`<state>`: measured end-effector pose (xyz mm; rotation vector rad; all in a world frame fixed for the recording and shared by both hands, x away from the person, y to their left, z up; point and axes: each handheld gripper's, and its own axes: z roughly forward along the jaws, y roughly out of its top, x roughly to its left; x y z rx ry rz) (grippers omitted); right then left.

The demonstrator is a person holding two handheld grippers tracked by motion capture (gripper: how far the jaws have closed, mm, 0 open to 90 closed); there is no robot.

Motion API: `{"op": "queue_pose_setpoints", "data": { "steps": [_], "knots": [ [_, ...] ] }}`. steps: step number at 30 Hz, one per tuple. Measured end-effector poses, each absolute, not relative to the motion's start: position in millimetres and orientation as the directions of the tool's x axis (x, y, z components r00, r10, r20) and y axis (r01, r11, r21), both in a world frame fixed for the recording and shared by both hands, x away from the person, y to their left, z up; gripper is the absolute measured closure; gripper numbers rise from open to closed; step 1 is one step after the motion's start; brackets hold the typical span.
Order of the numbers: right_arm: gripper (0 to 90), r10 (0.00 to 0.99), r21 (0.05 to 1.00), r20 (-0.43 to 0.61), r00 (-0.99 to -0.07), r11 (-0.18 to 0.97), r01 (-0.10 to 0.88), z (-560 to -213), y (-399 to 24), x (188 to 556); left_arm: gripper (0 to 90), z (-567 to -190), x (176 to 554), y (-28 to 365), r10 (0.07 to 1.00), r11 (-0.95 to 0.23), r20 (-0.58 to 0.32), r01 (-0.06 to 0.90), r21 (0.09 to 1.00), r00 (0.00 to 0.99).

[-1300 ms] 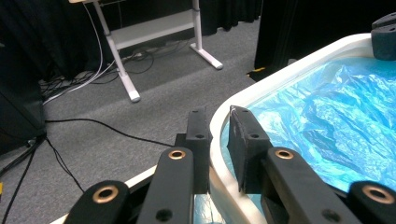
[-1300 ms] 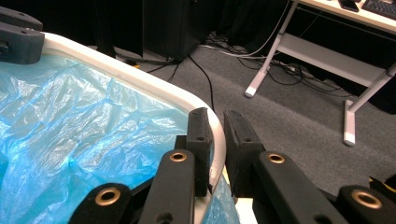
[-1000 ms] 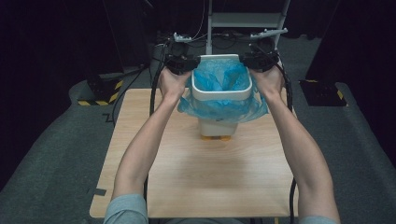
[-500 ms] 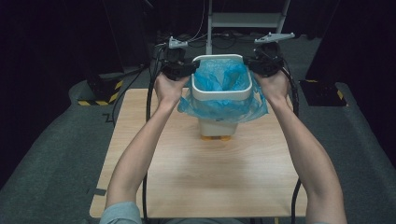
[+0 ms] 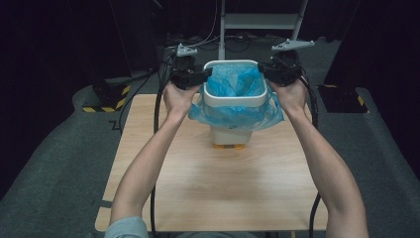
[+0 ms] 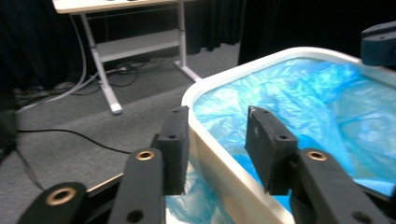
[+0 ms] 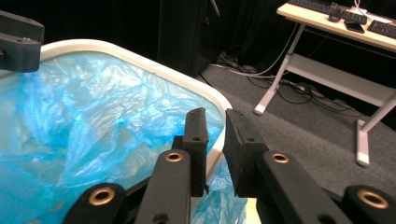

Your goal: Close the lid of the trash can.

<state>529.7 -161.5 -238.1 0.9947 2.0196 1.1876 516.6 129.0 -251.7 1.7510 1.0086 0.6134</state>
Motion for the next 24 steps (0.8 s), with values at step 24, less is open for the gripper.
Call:
{"op": "queue_pose_setpoints", "data": {
  "steps": [24],
  "knots": [
    [73.0, 0.795, 0.911, -0.111, -0.597, 0.321, 0.258, -250, -172, 485, 50.9, -263, 473, 132, 0.825, -0.174, -0.038, 0.317, 0.932, 0.564]
  ]
}}
